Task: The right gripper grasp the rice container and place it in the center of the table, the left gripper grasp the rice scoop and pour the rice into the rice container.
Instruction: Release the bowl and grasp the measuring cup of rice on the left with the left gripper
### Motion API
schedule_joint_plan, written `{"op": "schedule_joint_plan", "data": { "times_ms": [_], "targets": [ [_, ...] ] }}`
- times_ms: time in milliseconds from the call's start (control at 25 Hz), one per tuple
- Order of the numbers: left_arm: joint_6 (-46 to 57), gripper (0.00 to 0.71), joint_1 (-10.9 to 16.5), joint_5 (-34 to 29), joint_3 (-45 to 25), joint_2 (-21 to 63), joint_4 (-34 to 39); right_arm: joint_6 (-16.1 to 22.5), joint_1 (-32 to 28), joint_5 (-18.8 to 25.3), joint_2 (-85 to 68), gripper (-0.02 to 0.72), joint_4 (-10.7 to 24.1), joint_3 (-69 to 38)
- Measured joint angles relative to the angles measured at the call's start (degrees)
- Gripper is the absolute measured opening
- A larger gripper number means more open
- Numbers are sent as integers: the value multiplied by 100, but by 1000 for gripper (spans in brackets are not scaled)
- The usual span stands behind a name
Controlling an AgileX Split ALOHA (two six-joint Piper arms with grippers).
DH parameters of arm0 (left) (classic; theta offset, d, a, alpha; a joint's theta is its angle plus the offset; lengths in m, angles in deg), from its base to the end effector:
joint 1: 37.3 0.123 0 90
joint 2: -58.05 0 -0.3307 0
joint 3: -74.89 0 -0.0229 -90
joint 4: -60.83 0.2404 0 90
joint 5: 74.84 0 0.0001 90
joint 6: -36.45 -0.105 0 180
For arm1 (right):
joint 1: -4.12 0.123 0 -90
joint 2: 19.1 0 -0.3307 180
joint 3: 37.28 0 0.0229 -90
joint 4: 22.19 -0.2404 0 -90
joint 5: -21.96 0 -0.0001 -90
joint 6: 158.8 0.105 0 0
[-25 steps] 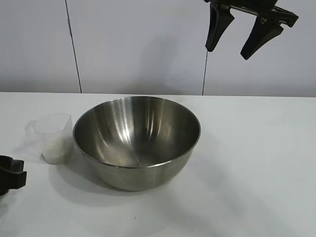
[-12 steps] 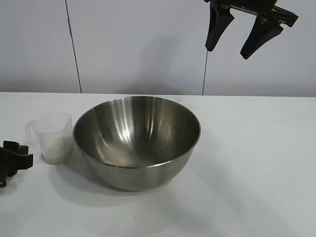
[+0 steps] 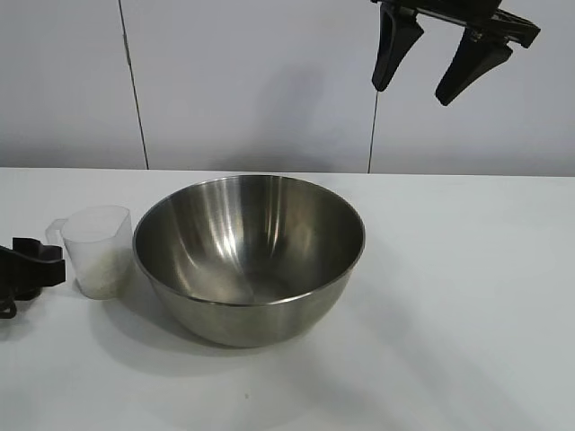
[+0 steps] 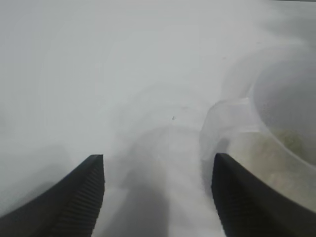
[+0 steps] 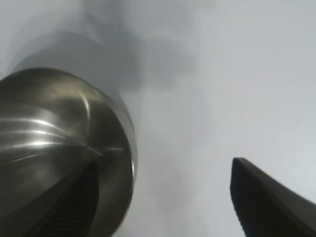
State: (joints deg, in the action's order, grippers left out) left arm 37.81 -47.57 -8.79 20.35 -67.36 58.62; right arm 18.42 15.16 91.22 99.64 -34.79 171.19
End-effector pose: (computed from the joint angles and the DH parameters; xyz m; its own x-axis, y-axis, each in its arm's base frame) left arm 0.3063 -0.0517 0.1095 -0.4044 0.0333 -0.9140 0.1306 0.9912 -0.0217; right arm 0.4240 0.1046 0.3387 -0.9242 -0.1499 -0.3514 -0.2310 0.9519 0.2013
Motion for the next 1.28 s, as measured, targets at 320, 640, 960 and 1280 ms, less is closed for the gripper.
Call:
{"op": "schedule_joint_plan", "data": {
  "times_ms": [320,640,960,1280],
  "targets": [
    [0,457,0,0,253,-18,94,0,0,-6,0,516,0,0],
    [1,276,0,-5,258,-18,138,0,0,-54,0,516,-5,0],
    [84,12,0,-11,258,-18,333,0,0,-85,0,516,-17,0],
    [553,9,0,-11,258,-18,273,0,0,-128,0,516,-17,0]
  ]
}}
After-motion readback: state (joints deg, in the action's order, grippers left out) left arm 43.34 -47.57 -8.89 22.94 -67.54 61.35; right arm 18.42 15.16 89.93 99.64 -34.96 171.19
